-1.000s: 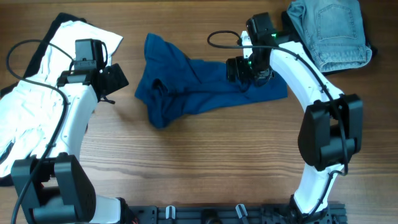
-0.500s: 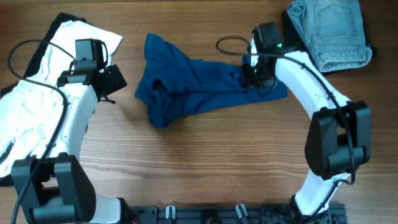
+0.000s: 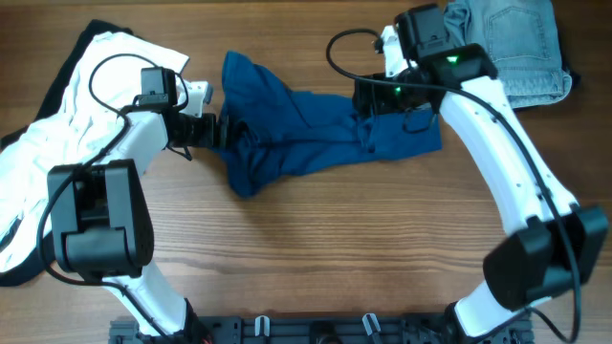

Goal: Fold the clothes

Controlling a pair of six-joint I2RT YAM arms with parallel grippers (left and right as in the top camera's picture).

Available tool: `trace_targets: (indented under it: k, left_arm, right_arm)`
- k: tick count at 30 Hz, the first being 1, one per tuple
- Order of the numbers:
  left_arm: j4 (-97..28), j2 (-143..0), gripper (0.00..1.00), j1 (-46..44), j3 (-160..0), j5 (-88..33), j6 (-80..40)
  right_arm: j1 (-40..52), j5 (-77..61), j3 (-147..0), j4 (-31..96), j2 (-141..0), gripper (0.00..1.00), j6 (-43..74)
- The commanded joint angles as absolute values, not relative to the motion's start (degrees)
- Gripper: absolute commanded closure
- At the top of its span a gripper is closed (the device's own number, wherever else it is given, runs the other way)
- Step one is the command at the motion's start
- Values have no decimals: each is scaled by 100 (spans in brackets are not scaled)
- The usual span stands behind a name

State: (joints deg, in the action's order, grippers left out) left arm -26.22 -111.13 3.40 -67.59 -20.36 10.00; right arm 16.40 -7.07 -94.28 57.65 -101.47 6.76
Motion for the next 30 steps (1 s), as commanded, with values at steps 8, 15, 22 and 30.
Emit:
trace_targets:
  k: [8, 15, 22, 30]
  left_arm:
    - [-3087, -11483, 46, 364, -6772, -1813, 1474]
    - [-3166, -11531, 96, 495, -6772, -1280, 845]
    - [-3706, -11268, 96, 823, -6967, -1894, 1]
    - [-5015, -10617, 96, 1503, -7126, -1756, -794]
  right_arm:
    - [1643, -333, -9526, 5760, -9878, 4, 760]
    - [1643, -336, -9524, 5666, -9878, 2, 760]
    - [1643, -336, -9524, 5642, -9880, 1, 764]
    - [1643, -336, -9520, 5546, -9918, 1, 766]
